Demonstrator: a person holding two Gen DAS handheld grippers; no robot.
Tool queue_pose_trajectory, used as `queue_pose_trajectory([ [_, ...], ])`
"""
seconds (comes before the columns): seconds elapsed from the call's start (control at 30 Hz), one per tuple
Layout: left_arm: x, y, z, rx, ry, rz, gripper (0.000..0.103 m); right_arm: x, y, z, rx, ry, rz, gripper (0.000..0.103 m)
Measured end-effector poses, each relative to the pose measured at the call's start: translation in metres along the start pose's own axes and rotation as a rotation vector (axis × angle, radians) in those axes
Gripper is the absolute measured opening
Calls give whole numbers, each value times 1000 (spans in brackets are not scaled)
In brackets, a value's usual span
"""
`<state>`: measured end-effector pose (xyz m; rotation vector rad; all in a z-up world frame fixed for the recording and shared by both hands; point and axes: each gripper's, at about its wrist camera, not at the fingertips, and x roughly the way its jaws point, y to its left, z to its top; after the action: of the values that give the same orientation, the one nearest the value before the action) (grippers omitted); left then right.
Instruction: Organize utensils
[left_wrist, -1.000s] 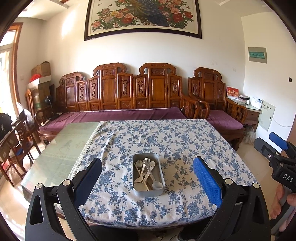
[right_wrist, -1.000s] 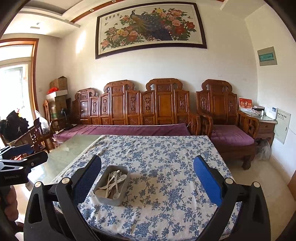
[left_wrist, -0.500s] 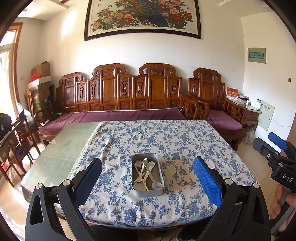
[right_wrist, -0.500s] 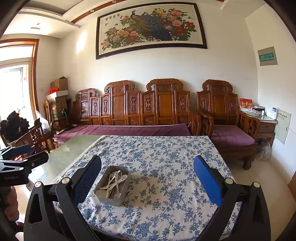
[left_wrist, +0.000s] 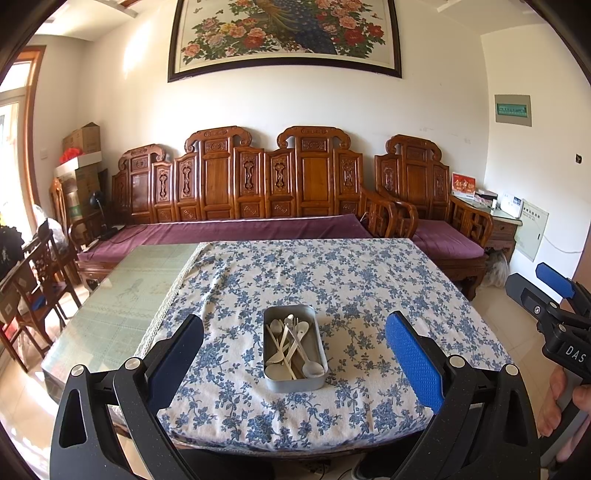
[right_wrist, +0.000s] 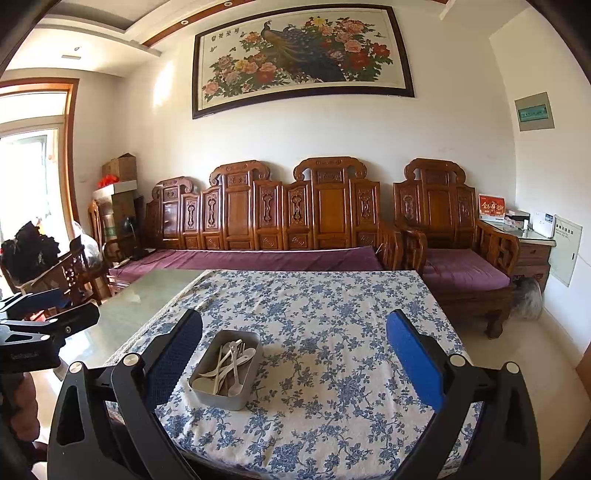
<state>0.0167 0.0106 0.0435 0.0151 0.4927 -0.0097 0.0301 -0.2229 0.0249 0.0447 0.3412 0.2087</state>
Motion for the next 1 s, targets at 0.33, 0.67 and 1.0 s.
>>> queue_pose_trajectory([
  [0.33,-1,-1,0,-2,-1,-1,95,0,0,1,-2,1,1,100],
  [0.67,-1,-2,0,-3,-2,-2,95,0,0,1,-1,1,1,100],
  [1.0,-1,-2,0,-4,-3,-1,95,0,1,1,0,1,1,100],
])
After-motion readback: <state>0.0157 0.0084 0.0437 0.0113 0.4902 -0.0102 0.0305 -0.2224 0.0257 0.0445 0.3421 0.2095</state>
